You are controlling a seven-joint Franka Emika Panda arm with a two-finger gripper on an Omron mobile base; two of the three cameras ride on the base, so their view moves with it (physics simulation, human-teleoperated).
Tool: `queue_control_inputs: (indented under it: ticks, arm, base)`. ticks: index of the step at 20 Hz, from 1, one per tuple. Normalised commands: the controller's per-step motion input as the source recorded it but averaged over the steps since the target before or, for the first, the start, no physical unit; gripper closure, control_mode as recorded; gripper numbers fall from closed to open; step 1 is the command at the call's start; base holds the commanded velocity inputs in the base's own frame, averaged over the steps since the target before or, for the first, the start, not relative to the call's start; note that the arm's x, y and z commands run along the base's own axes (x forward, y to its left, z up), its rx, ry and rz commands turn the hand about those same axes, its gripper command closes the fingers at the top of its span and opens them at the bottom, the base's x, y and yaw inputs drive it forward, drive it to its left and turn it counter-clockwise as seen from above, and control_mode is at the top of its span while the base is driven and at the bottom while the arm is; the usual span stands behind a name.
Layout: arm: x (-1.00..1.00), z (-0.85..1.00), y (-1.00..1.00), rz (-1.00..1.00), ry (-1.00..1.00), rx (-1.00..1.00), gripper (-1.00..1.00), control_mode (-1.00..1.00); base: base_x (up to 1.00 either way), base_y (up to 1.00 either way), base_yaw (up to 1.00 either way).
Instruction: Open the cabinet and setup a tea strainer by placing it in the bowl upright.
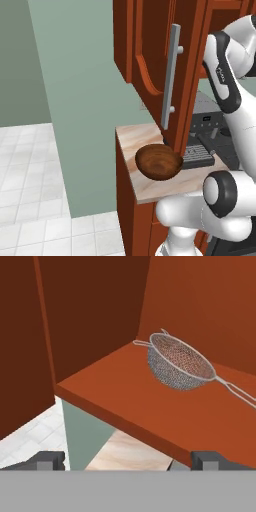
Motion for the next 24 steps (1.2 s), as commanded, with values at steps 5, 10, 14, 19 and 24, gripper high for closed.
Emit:
queue_control_inputs:
  ticks: [5, 10, 14, 19, 24]
  arm:
    - [0.1, 0.0, 0.0, 0.03, 0.02, -0.02, -1.0, -1.0]
    - [0.02, -0.03, 0.0, 0.0, -0.03, 0.0, -1.0, -1.0]
    - [0.12, -0.09, 0.0, 0.0, -0.03, 0.0, -1.0, -1.0]
    - [0.4, -0.15, 0.0, 0.0, 0.02, 0.0, -1.0, -1.0]
    - [0.46, 0.0, 0.0, 0.0, 0.01, -0.01, -1.0, -1.0]
  base:
    - [0.0, 0.0, 0.0]
    - [0.0, 0.0, 0.0]
    - [0.0, 0.0, 0.0]
    - [0.0, 0.0, 0.0]
    - [0.0, 0.0, 0.0]
